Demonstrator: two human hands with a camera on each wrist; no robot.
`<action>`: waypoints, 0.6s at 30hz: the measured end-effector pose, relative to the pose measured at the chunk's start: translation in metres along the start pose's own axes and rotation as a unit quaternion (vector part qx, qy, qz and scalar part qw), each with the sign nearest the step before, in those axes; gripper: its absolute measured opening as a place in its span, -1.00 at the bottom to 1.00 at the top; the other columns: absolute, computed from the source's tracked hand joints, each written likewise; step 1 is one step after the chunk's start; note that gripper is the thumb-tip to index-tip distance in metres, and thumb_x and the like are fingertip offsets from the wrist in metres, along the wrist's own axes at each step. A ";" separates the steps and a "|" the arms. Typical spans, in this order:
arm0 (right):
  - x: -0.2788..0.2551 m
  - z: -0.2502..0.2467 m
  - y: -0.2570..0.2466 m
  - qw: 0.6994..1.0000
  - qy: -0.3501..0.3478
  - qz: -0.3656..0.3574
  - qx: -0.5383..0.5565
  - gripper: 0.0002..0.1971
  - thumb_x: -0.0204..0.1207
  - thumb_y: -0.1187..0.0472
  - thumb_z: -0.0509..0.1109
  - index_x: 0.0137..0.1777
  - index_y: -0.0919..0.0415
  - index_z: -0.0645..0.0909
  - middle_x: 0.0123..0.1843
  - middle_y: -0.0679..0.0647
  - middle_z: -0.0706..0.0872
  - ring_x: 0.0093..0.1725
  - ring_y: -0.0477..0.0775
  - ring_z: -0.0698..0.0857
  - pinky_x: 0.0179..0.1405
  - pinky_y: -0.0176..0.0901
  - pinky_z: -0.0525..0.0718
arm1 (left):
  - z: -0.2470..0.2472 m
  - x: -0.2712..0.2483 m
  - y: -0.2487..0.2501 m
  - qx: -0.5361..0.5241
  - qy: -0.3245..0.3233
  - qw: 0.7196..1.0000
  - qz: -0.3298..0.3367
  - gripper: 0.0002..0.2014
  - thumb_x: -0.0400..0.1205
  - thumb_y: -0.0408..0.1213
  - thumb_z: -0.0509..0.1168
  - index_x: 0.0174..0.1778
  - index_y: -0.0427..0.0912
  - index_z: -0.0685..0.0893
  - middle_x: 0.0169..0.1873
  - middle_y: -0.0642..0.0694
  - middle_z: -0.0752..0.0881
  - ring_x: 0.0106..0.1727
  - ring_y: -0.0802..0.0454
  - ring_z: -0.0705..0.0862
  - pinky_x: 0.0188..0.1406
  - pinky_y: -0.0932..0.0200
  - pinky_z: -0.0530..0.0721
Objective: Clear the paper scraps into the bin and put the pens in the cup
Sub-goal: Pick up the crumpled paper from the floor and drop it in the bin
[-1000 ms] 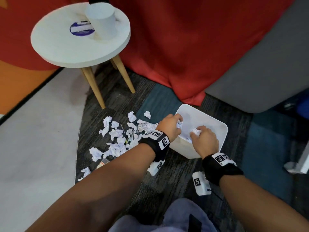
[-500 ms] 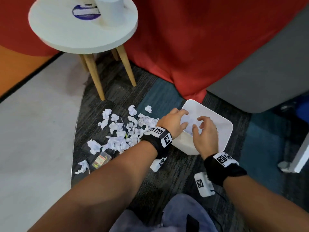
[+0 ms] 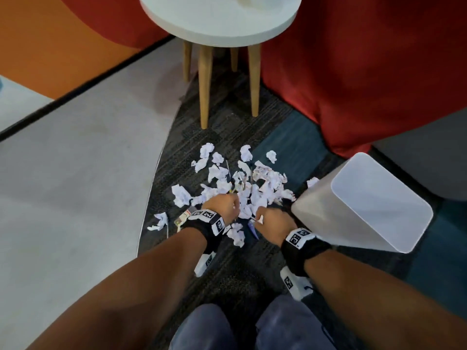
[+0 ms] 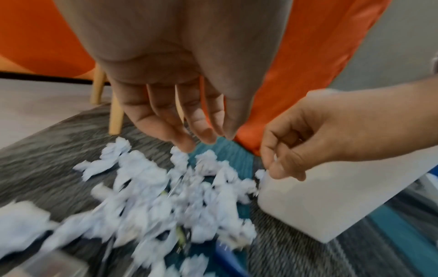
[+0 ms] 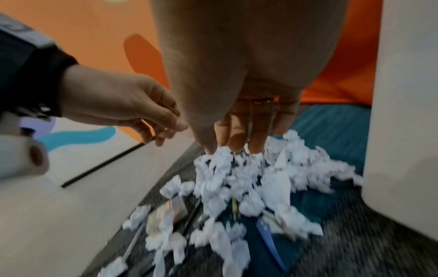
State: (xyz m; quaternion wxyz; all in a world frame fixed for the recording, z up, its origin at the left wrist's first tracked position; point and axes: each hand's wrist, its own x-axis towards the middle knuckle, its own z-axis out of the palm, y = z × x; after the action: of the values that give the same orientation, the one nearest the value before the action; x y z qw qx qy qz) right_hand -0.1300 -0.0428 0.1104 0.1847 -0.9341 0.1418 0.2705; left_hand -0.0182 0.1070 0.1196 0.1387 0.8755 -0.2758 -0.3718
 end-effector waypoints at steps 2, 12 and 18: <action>0.011 0.030 0.010 0.998 -0.058 0.000 0.017 -0.86 0.61 0.01 0.29 -0.07 0.03 0.43 -0.03 0.17 0.72 -0.04 0.24 0.70 -0.18 -0.04 0.62 | 0.019 0.003 -0.018 0.014 -0.038 0.999 -0.034 -0.90 0.65 -0.15 0.19 0.00 -0.03 0.58 -0.08 -0.09 0.69 -0.09 -0.14 0.64 -0.06 0.02 0.63; 0.064 0.141 0.022 0.993 -0.075 -0.015 0.091 -0.56 0.59 0.13 0.29 0.45 0.05 0.34 0.44 0.24 0.44 0.29 0.33 0.57 0.13 0.11 0.63 | 0.100 0.040 -0.072 0.062 -0.047 0.994 -0.078 -0.76 0.61 -0.13 0.32 0.16 -0.02 0.51 0.14 -0.10 0.56 0.11 -0.17 0.61 -0.11 0.06 0.51; 0.089 0.169 0.008 0.995 -0.063 -0.033 0.070 -0.31 0.56 0.18 0.34 0.63 -0.04 0.11 0.46 0.15 0.29 0.39 0.36 0.42 0.22 0.19 0.60 | 0.137 0.063 -0.088 0.063 -0.075 0.991 -0.088 -0.44 0.62 -0.28 0.28 0.53 0.12 0.31 0.41 -0.20 0.31 0.42 -0.32 0.37 0.37 -0.21 0.49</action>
State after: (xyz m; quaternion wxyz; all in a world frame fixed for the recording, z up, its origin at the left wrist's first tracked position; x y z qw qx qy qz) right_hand -0.1370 0.0065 -0.0739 0.2669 -0.9040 0.1179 0.3124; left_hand -0.0482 0.1355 -0.0498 0.0291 0.8731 -0.2306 -0.4286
